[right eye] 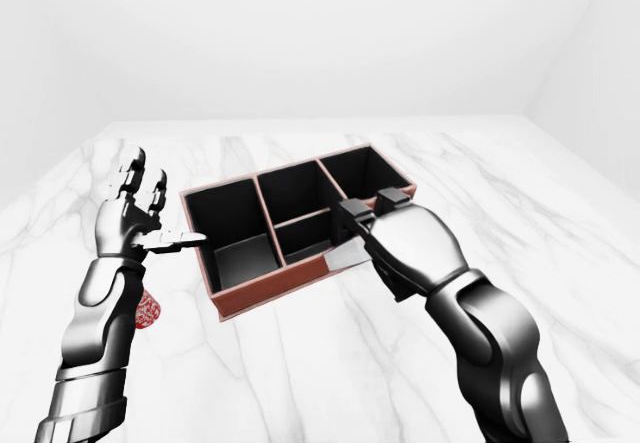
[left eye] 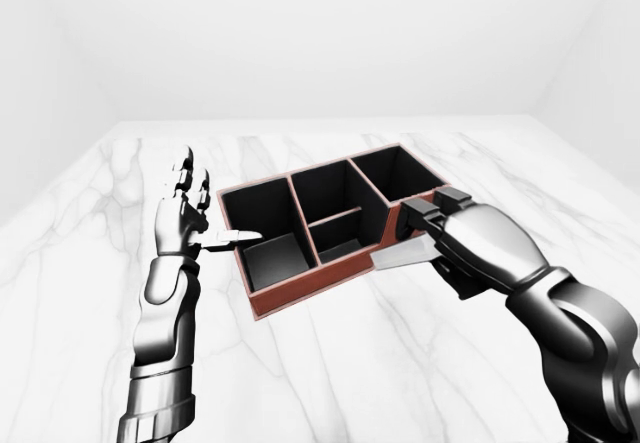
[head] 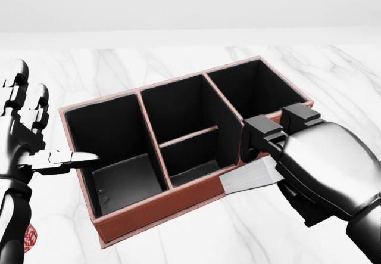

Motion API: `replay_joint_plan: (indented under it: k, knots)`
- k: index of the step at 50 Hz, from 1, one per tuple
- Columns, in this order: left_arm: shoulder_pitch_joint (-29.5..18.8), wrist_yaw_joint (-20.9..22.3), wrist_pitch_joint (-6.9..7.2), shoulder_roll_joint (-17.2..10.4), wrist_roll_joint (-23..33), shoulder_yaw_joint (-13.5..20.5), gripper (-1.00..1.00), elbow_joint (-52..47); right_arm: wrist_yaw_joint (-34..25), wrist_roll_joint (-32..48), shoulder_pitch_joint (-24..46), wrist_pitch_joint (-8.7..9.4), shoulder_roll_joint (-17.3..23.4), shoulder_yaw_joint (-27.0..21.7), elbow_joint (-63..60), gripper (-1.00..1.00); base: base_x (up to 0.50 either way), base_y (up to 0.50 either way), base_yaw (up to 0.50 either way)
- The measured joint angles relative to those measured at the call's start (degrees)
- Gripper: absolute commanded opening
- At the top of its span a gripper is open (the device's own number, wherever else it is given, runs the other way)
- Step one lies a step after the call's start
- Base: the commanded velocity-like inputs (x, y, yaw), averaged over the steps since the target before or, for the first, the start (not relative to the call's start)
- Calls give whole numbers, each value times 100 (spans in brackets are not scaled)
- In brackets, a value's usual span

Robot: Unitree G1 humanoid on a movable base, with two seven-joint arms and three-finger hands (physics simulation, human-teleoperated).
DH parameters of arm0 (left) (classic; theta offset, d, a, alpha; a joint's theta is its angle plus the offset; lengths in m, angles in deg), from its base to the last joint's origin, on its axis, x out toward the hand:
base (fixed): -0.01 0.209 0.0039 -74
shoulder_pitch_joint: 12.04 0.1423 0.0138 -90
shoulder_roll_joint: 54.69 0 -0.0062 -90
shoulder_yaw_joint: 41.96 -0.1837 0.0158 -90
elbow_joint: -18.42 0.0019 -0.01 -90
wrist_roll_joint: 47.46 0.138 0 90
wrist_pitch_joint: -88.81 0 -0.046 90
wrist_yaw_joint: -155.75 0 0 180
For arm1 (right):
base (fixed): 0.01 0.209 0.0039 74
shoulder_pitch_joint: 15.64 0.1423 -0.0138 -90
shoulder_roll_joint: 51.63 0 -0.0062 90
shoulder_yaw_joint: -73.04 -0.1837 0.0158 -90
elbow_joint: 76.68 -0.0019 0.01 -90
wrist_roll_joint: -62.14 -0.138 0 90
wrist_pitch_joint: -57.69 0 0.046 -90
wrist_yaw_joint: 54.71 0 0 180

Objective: Pick up the book and place it in the left compartment of the caddy.

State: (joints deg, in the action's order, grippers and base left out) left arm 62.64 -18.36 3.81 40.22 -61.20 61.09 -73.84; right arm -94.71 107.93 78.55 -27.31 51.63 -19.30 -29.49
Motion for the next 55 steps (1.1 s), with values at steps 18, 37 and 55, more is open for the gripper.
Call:
replay_joint_plan:
  k: [18, 37, 55]
  knots:
    - [49, 22, 0, -17, -60, 48, 100, 49, 0, -651, 1160, 0, 902, 1191, -418, -100, 0, 0, 0]
    - [124, 51, 0, -24, -135, 92, 100, 143, 0, -501, 2408, 0, 398, 1750, 317, -100, 0, 0, 0]
    - [402, 62, 0, -275, -313, 587, 100, -920, 0, 285, 3442, 0, -928, 1565, 1629, -100, 0, 0, 0]
